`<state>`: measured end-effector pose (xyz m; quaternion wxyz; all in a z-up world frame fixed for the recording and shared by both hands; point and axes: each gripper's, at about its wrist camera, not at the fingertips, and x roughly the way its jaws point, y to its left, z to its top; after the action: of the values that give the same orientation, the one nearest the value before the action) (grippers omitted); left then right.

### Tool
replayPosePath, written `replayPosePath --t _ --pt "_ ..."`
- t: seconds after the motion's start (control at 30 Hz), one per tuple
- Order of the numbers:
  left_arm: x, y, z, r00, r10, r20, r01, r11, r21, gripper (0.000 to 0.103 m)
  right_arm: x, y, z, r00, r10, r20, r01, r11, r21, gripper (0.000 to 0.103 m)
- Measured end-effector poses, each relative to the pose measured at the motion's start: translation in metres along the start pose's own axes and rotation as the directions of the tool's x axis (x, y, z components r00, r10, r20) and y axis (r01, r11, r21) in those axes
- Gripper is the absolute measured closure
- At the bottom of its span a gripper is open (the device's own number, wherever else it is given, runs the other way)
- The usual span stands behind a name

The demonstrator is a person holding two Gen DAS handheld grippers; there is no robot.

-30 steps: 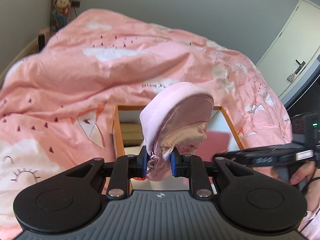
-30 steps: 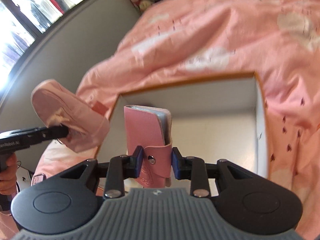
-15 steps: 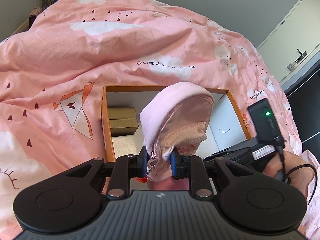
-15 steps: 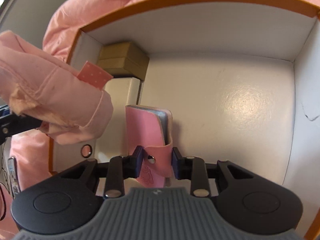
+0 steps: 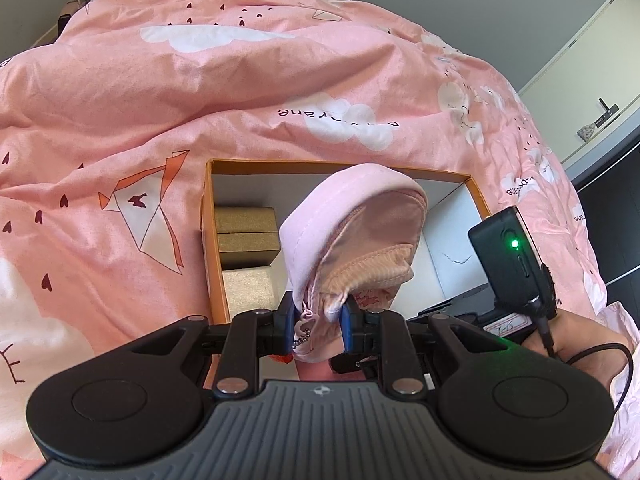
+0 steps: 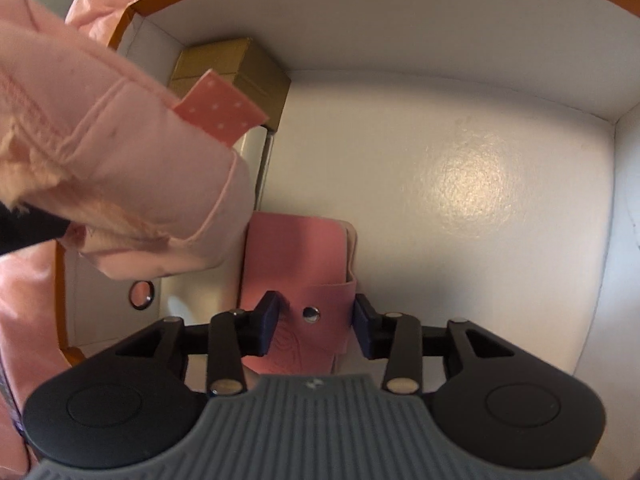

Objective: Organize objects
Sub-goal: 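Lower the pink wallet and pink pouch into the orange box and release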

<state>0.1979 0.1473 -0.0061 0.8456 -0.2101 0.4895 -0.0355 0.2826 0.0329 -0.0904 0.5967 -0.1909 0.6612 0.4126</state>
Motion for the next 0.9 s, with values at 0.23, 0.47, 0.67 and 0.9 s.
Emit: replayPosePath --t 0.23,0.47,0.67,0.9 --pt "0.004 -0.004 -0.002 1.000 -0.007 -0.015 0.007 1.000 0.019 0.078 -0.008 -0.005 -0.008 1.000 -0.006 0.000 0.006 1.000 -0.009 0.059" --pt "0.013 -0.005 -0.003 0.999 -0.008 -0.053 0.009 1.000 0.018 0.078 -0.008 -0.008 -0.017 1.000 0.008 0.008 -0.008 1.000 -0.018 0.068" --pt "0.027 -0.008 -0.005 0.990 -0.012 -0.141 0.015 1.000 0.020 0.078 -0.033 -0.014 -0.028 0.997 -0.040 0.060 0.044 0.998 -0.053 0.066" --pt "0.056 -0.019 -0.011 0.951 -0.026 -0.308 0.036 0.999 0.028 0.077 -0.080 -0.034 -0.048 0.974 -0.140 0.177 0.149 0.988 -0.039 0.066"
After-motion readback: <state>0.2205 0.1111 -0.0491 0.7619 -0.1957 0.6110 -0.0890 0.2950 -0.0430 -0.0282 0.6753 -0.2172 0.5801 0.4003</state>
